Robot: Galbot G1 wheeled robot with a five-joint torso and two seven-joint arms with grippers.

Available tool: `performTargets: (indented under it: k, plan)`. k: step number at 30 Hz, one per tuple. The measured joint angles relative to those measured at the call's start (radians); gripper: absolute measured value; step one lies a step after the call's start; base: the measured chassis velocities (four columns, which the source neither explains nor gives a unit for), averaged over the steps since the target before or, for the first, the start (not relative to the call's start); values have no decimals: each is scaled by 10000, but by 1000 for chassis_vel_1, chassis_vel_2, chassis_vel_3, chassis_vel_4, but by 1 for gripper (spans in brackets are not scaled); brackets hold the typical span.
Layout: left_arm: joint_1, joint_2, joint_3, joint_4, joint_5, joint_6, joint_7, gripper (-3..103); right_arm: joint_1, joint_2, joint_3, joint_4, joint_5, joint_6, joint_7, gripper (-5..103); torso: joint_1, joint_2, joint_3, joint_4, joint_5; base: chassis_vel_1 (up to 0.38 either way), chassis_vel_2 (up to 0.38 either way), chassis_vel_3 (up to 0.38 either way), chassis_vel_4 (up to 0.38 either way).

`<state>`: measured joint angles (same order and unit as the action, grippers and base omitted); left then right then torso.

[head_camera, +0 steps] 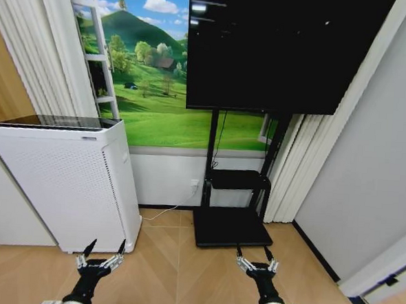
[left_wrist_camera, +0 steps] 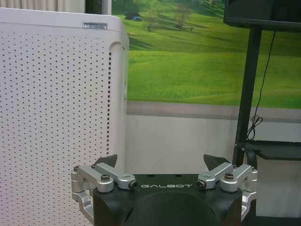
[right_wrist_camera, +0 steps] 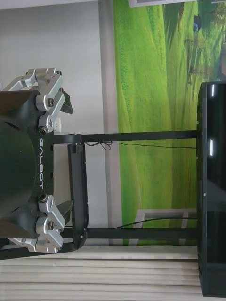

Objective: Pick up the trash bin and place the garbage on the floor into it.

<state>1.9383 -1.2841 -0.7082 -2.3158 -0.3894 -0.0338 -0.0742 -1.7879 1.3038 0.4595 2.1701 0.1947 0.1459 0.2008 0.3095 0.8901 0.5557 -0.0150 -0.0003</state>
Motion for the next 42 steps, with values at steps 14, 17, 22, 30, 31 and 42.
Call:
performTargets:
  k: [14,17,22,30,31,42]
  plan:
    - [0,-1,1,-1,1,0,0,100,0,-1,1,0,0,0,0,100,-1,-4,-2,0,3,5,6,-5,-7]
    - [0,-1,1,-1,0,0,0,100,0,0,1,0,0,0,0,100,-3,-4,-3,0,3,0,0,0,0]
    - [0,-1,1,-1,1,0,0,100,0,-1,1,0,0,0,0,100,-3,-5,-3,0,3,0,0,0,0]
    - [0,0,1,-1,0,0,0,100,0,0,0,0,0,0,0,100,-1,-9,-2,0,3,5,-7,-4,3]
    - [0,0,1,-1,0,0,0,100,0,0,0,0,0,0,0,100,-1,-9,-2,0,3,44,-53,-31,24]
    - [0,-1,1,-1,0,0,0,100,0,0,1,0,0,0,0,100,-7,-8,-6,1,3,102,-103,-107,110]
